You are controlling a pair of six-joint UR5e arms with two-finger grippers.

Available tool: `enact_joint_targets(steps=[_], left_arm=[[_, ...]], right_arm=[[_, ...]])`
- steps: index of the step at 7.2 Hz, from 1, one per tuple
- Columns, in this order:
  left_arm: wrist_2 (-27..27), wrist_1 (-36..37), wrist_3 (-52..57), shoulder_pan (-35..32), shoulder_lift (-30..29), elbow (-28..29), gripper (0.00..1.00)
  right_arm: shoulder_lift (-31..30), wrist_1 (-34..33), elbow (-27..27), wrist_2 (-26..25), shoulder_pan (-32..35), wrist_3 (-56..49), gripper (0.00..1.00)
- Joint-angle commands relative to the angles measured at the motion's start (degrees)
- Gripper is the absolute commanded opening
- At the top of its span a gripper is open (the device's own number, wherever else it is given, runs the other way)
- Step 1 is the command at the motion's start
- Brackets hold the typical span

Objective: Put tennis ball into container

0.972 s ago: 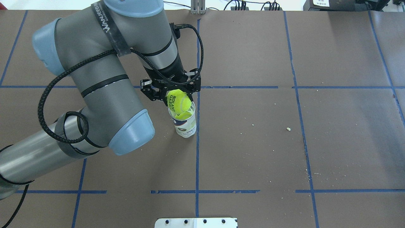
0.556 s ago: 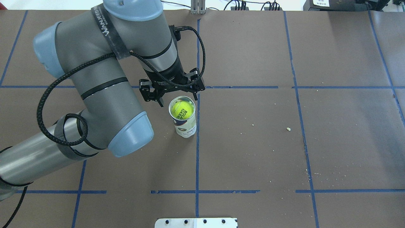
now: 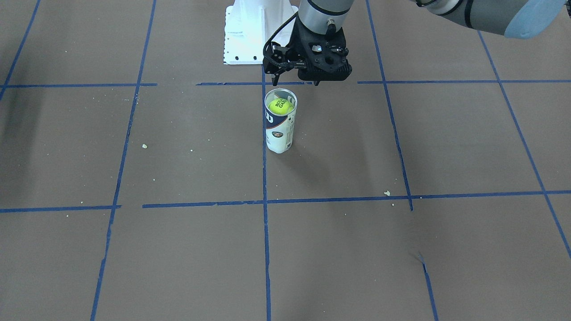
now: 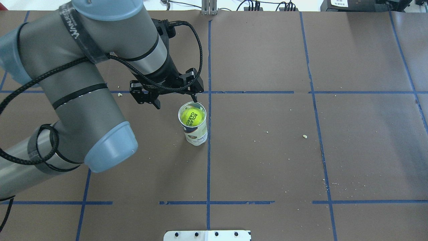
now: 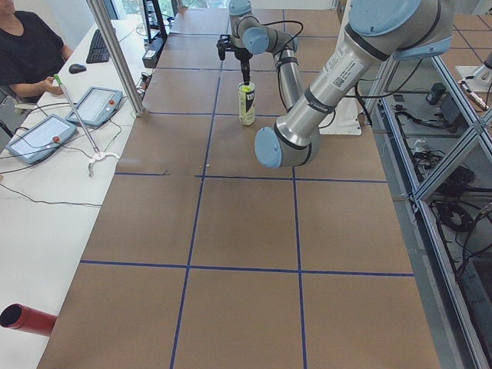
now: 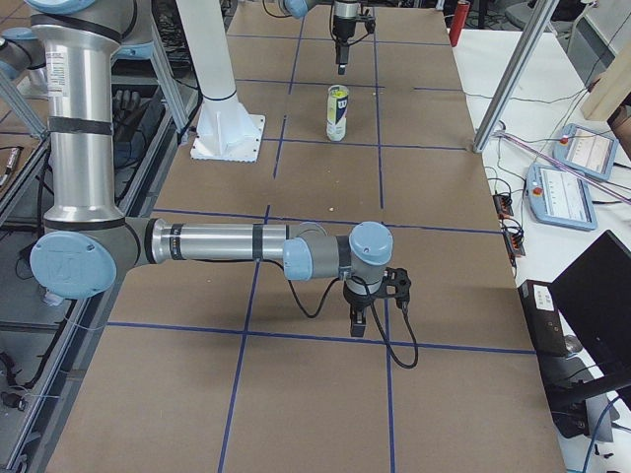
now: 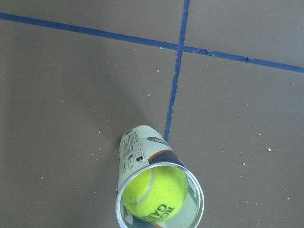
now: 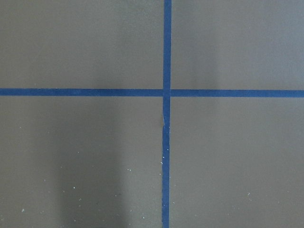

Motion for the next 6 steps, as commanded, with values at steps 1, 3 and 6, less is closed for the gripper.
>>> enact_joint_targets(steps=[1, 3, 6], left_arm=[[0.68, -0.02, 16.74, -10.37, 5.25, -0.6, 1.0], [-2.47, -1.59, 35.28, -22.4, 15.24, 0.01, 1.0], [-8.12, -10.8, 67.12, -41.14, 29.94, 17.25, 1.0]], right_arm=[[0.0, 0.0, 0.0, 0.0, 0.0, 0.0, 1.0], [0.0, 0.0, 0.0, 0.0, 0.0, 0.0, 1.0], [0.0, 0.0, 0.0, 0.0, 0.0, 0.0, 1.0]])
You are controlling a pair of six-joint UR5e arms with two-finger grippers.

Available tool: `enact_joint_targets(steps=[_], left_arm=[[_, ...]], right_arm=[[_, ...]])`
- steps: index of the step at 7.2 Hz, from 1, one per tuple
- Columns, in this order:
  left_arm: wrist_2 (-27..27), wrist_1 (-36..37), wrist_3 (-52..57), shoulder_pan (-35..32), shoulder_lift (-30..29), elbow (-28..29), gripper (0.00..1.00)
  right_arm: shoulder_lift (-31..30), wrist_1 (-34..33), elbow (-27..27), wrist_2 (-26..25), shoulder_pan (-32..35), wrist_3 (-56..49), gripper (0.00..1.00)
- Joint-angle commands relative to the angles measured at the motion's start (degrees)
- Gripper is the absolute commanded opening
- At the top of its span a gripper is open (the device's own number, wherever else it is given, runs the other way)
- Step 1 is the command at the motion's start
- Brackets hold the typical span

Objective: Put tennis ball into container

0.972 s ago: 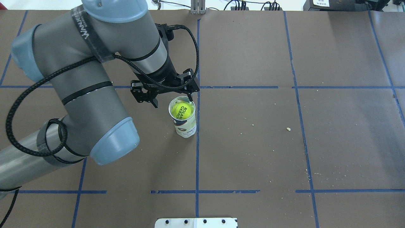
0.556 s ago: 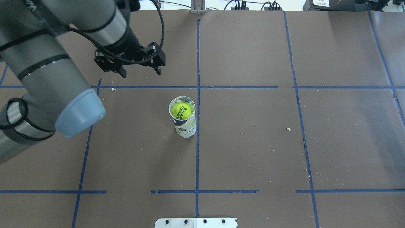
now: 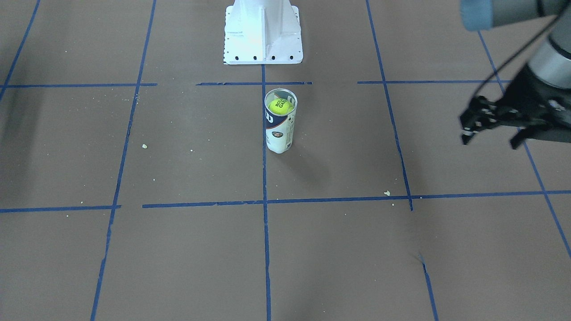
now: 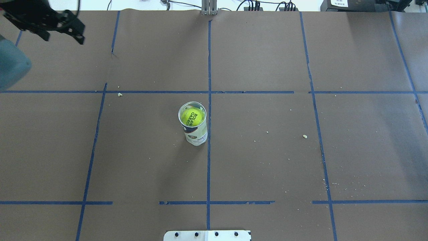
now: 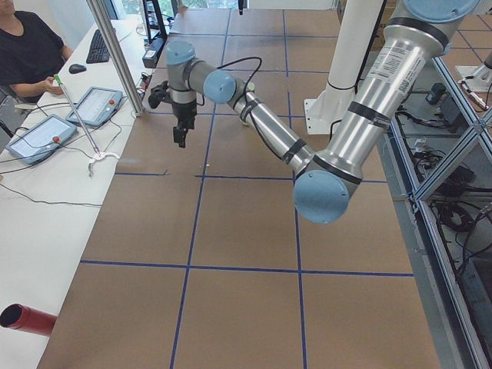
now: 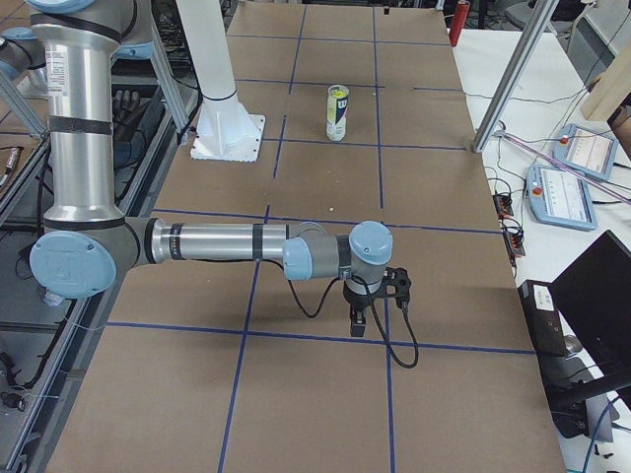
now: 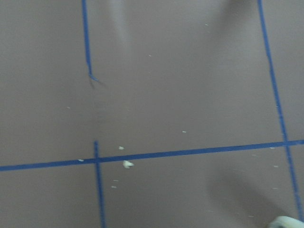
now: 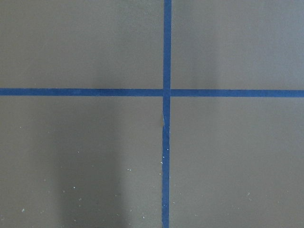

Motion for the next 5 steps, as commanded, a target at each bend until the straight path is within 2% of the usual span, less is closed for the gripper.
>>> enact_joint_targets(steps=[1, 2, 3, 4, 5], left_arm=[[-1.43, -9.15, 16.75, -11.35, 9.69, 14.42, 1.0], [-1.52, -17.55, 17.58, -12.17, 15.21, 19.44, 1.0], [-1.35, -20.77, 17.59, -15.66, 18.83, 19.49, 1.0], [-1.43, -20.02, 17.59, -17.18, 19.13, 19.23, 1.0], [-1.43, -16.1, 17.59, -17.28, 19.22, 17.57, 1.0]], right_arm=[[0.0, 0.0, 0.0, 0.0, 0.0, 0.0, 1.0], [0.0, 0.0, 0.0, 0.0, 0.0, 0.0, 1.0], [0.0, 0.0, 0.0, 0.0, 0.0, 0.0, 1.0], [0.0, 0.0, 0.0, 0.0, 0.0, 0.0, 1.0], [0.0, 0.0, 0.0, 0.0, 0.0, 0.0, 1.0]])
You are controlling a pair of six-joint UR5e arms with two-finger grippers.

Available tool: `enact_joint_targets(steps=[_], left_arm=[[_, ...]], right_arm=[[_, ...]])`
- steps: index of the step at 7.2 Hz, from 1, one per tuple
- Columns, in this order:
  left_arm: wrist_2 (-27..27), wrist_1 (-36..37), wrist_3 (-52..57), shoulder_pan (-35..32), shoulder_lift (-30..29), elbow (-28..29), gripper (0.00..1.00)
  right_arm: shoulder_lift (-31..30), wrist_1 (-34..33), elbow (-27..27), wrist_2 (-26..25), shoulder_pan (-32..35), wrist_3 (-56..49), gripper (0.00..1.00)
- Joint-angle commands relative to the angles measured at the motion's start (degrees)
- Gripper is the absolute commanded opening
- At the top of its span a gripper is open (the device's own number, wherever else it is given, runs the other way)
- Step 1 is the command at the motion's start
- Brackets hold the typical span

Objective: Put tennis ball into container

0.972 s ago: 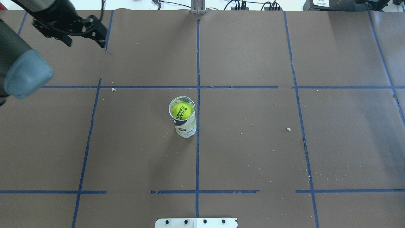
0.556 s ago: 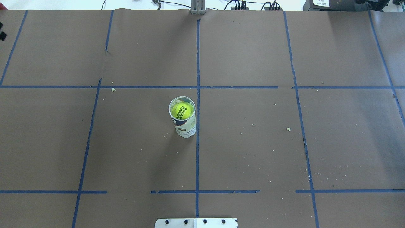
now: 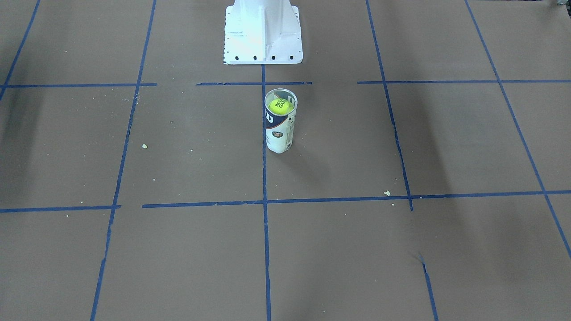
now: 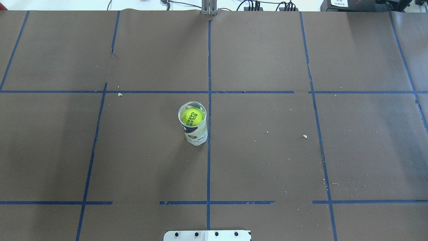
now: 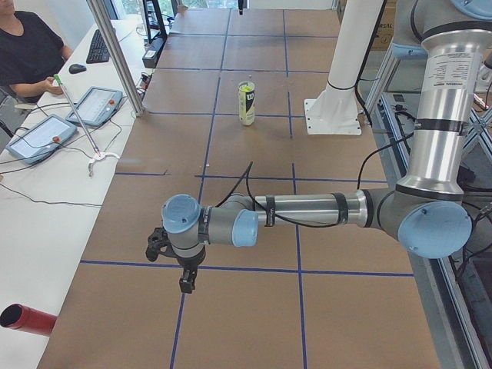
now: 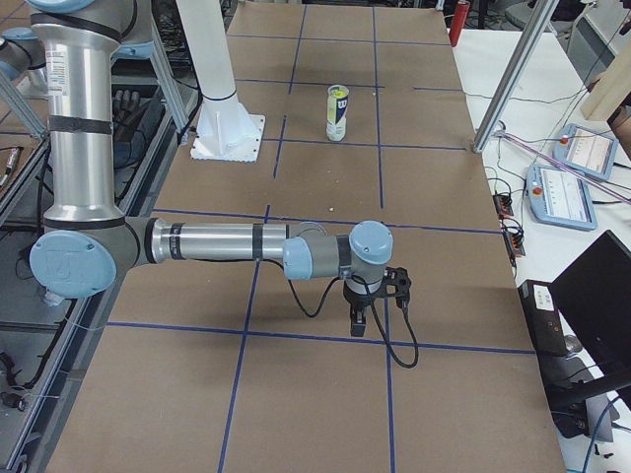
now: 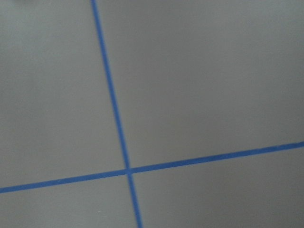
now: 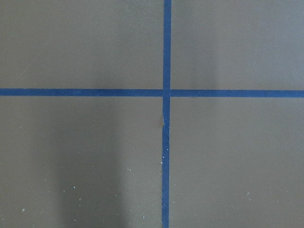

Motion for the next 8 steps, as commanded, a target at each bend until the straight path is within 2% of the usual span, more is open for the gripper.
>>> enact_joint_targets(steps=[1, 2, 3, 4, 8], left_arm=[[-0.02, 4.74, 0.04, -1.14, 1.18, -3.55, 1.0], [-0.02, 5.11, -0.57, -0.97, 4.23, -8.54, 1.0], [-0.8, 9.2, -0.75, -0.88, 5.57, -12.76, 1.0], [-3.5, 11.94, -0.76, -0.79, 5.58, -12.89, 1.0], [-3.97, 11.61, -0.41, -0.62, 5.32, -12.02, 1.0]], right_arm=[[0.0, 0.0, 0.0, 0.0, 0.0, 0.0, 1.0], [0.0, 0.0, 0.0, 0.0, 0.0, 0.0, 1.0], [0.0, 0.0, 0.0, 0.0, 0.0, 0.0, 1.0], [0.0, 0.0, 0.0, 0.0, -0.09, 0.0, 1.0], [0.0, 0.0, 0.0, 0.0, 0.0, 0.0, 1.0]])
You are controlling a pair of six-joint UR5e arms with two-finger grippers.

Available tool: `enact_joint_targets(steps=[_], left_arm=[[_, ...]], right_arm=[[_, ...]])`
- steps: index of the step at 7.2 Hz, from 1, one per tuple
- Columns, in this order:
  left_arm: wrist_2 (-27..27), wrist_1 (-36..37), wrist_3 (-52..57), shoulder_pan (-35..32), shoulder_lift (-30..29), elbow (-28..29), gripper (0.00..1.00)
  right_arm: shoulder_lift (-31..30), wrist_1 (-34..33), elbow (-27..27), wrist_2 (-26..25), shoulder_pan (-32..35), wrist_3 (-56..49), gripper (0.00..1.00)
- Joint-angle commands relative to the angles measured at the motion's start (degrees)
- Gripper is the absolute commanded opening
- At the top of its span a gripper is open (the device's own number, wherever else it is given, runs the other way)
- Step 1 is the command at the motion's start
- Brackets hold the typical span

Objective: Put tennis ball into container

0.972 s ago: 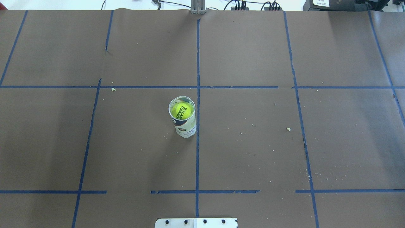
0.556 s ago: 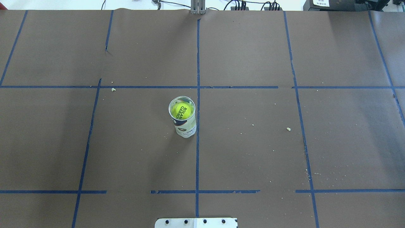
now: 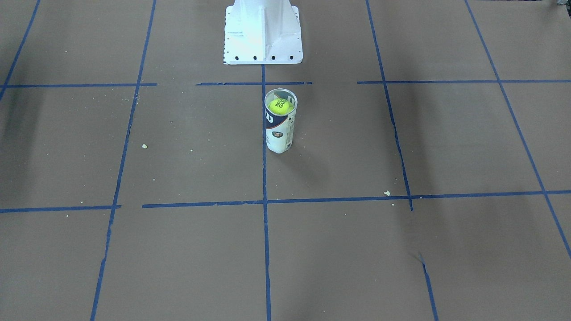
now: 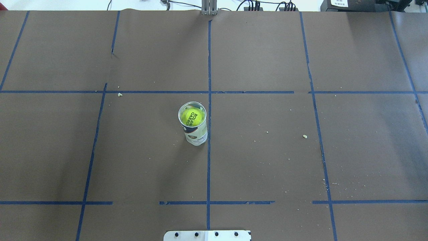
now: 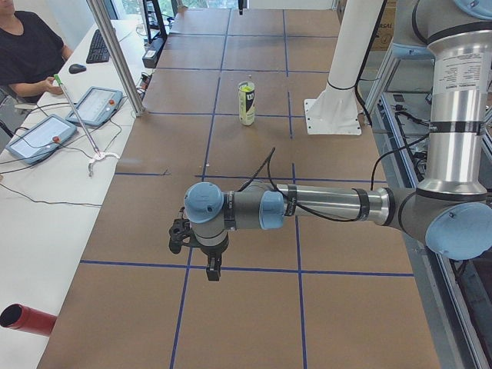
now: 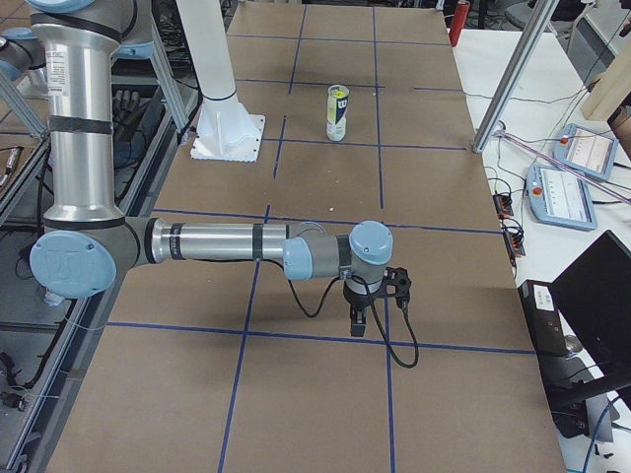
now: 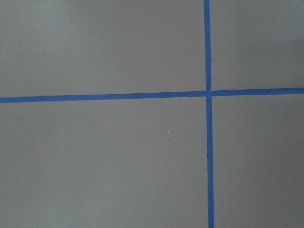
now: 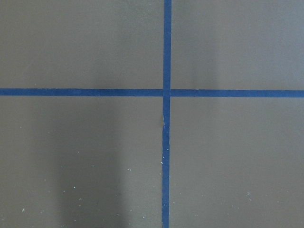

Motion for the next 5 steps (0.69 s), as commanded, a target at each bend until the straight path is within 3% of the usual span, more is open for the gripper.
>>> enact_joint_targets(steps=[1, 5], left_arm=[[-0.05, 0.17, 0.11, 0.03, -0.25, -0.04, 1.0], [0.03, 0.34, 0.11, 0.03, -0.69, 0.05, 1.0]], right_arm=[[0.0, 0.0, 0.0, 0.0, 0.01, 0.0, 1.0], [0.0, 0.0, 0.0, 0.0, 0.01, 0.0, 1.0]])
